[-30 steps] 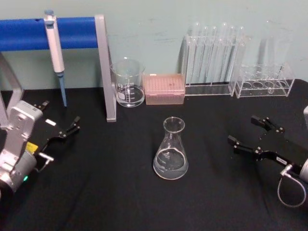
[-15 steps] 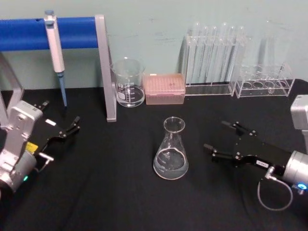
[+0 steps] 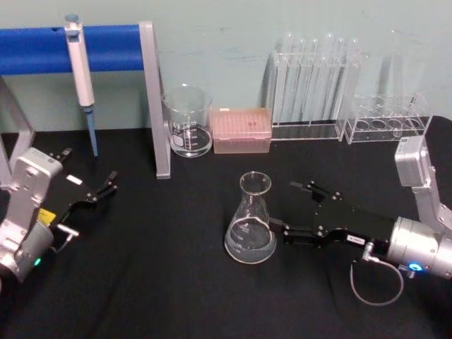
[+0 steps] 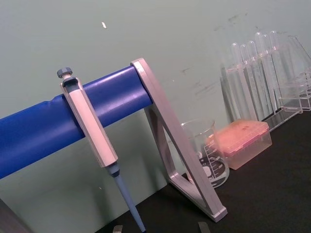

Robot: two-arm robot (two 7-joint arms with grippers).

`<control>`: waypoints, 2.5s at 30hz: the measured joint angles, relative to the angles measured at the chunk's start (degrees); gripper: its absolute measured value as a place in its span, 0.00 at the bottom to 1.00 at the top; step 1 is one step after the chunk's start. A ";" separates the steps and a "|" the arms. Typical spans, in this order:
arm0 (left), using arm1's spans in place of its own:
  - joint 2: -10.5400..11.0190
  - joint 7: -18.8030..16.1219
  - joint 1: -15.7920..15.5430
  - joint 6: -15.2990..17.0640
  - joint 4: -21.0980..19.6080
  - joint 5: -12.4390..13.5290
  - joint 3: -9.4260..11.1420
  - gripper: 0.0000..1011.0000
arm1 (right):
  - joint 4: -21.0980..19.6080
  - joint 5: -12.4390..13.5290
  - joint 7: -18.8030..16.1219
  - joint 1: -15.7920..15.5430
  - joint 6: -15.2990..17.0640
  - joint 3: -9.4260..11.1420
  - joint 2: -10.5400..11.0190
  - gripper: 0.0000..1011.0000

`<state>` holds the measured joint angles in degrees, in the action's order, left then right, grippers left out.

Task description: Grasp the erlenmeyer flask with one hand, shake it three times, then place it back.

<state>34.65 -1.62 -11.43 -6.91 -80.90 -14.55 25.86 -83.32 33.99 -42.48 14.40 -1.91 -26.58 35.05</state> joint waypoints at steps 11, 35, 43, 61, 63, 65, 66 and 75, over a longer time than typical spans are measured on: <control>0.00 0.00 0.00 0.00 0.00 0.00 0.00 0.99 | 4.35 0.16 -1.64 3.77 -1.19 -2.45 -2.52 0.99; 0.00 0.00 0.00 0.00 0.00 0.00 0.00 0.99 | 13.91 -0.85 -4.52 10.70 -2.95 -5.66 -7.35 0.99; 0.00 0.00 0.00 0.00 0.00 0.00 0.00 0.99 | 14.67 -0.85 -4.88 11.34 -2.84 -6.13 -7.66 0.99; 0.00 0.00 0.00 0.00 0.00 0.00 0.00 0.99 | 14.92 -1.28 -3.71 11.62 -2.36 -6.32 -7.83 0.99; 0.00 0.00 0.00 0.00 0.00 0.00 0.00 0.99 | 14.91 -1.28 -3.72 11.61 -2.35 -6.31 -7.83 0.99; 0.00 0.00 0.00 0.00 0.00 0.00 0.00 0.99 | 14.90 -1.28 -3.73 11.60 -2.35 -6.30 -7.82 0.99; 0.00 0.00 0.00 0.00 0.00 0.00 0.00 0.99 | 14.90 -1.27 -3.74 11.60 -2.35 -6.30 -7.82 0.99; 0.00 0.00 0.00 0.00 0.00 0.00 0.00 0.99 | 14.86 -1.24 -3.79 11.56 -2.34 -6.27 -7.82 0.99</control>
<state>34.64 -1.62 -11.43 -6.91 -80.90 -14.55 25.86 -68.46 32.75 -46.27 25.96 -4.26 -32.85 27.23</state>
